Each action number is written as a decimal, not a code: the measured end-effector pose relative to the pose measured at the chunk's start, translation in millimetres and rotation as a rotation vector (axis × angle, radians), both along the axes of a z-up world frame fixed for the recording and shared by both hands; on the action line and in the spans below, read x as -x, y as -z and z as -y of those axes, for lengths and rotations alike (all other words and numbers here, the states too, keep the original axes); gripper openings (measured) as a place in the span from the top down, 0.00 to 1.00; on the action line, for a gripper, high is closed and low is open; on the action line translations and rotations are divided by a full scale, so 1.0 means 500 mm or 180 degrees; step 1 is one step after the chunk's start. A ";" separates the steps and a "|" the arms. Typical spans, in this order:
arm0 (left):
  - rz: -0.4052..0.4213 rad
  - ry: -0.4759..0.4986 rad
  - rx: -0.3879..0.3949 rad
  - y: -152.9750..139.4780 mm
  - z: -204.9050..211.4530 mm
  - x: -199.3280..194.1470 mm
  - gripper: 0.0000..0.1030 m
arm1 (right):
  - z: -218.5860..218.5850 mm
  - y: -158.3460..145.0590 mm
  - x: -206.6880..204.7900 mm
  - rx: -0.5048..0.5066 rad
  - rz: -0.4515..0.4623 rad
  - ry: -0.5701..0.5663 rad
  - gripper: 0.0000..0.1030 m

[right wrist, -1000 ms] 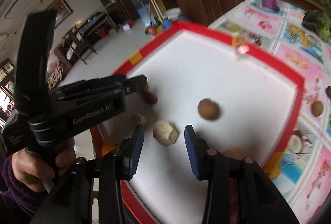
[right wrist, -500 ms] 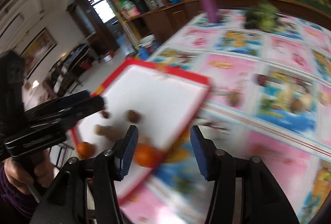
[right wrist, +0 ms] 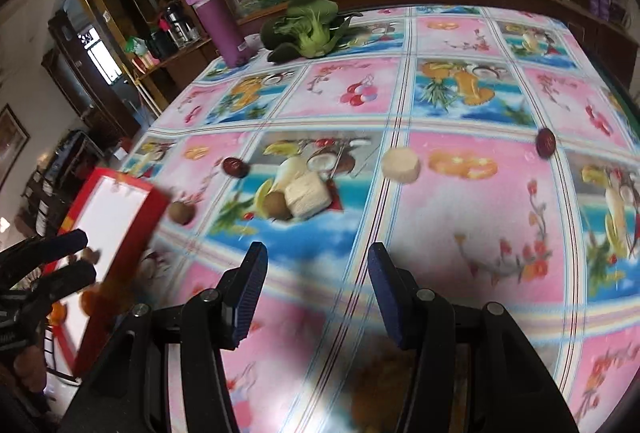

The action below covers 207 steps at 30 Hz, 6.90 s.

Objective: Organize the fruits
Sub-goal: 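Move both open tools back over the tablecloth, then grasp a pale cork-like cube with the right tool while the left grasps a brown nut, then carry the pale cube and brown nut over the white tray, then open both tools to drop the cube and nut into the tray, then move both open tools back over the tablecloth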

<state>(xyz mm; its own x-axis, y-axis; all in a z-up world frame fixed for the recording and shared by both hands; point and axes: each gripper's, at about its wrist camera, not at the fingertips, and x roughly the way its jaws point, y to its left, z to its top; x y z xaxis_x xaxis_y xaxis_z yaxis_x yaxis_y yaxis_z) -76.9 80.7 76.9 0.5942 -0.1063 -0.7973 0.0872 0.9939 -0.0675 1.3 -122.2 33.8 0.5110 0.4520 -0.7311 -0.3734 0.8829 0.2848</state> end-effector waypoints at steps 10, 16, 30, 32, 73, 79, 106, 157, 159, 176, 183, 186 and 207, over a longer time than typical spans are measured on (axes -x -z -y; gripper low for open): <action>-0.0092 0.0080 -0.0062 0.010 0.020 -0.014 0.39 | -0.061 0.021 -0.052 0.0307 0.0094 -0.0106 0.62; -0.0086 0.0036 -0.0048 0.005 0.015 -0.026 0.39 | -0.072 0.022 -0.059 0.0303 0.0158 -0.0152 0.67; -0.0161 0.0324 -0.0170 0.050 0.123 -0.144 0.39 | 0.107 0.004 0.002 -0.0277 -0.0126 0.0147 0.74; -0.0177 0.0330 -0.0163 0.059 0.136 -0.162 0.39 | 0.124 0.006 0.002 -0.0342 -0.0169 0.0189 0.74; 0.0304 0.0114 0.0158 -0.011 0.115 0.067 0.78 | 0.147 -0.024 0.020 -0.0348 0.0184 0.0577 0.74; 0.0366 -0.0002 0.0126 -0.019 0.084 0.108 0.78 | 0.094 -0.031 0.085 -0.0144 0.0254 0.0498 0.74; 0.0526 -0.0348 0.0205 -0.002 -0.059 0.229 0.78 | -0.124 -0.060 0.232 0.0124 0.0368 -0.0251 0.74; 0.0262 -0.1559 -0.0557 0.070 -0.352 0.149 0.77 | -0.476 0.006 0.133 0.0425 -0.0041 -0.0794 0.73; 0.0253 -0.1585 -0.0579 0.072 -0.353 0.149 0.77 | -0.478 0.005 0.136 0.0441 -0.0044 -0.0817 0.73; 0.0358 -0.1633 -0.0692 0.041 -0.322 0.155 0.32 | -0.406 -0.055 0.151 0.0203 0.0163 -0.0757 0.68; 0.0472 -0.1543 -0.0611 0.012 -0.279 0.180 0.15 | -0.302 -0.062 0.148 0.0133 0.0170 -0.0577 0.67; 0.0521 -0.1441 -0.0573 0.000 -0.252 0.193 0.11 | -0.224 -0.062 0.141 0.0082 0.0177 -0.0393 0.67; 0.0364 -0.0679 -0.0508 0.016 -0.065 0.168 0.07 | -0.022 -0.026 0.097 0.0077 0.0065 0.0077 0.62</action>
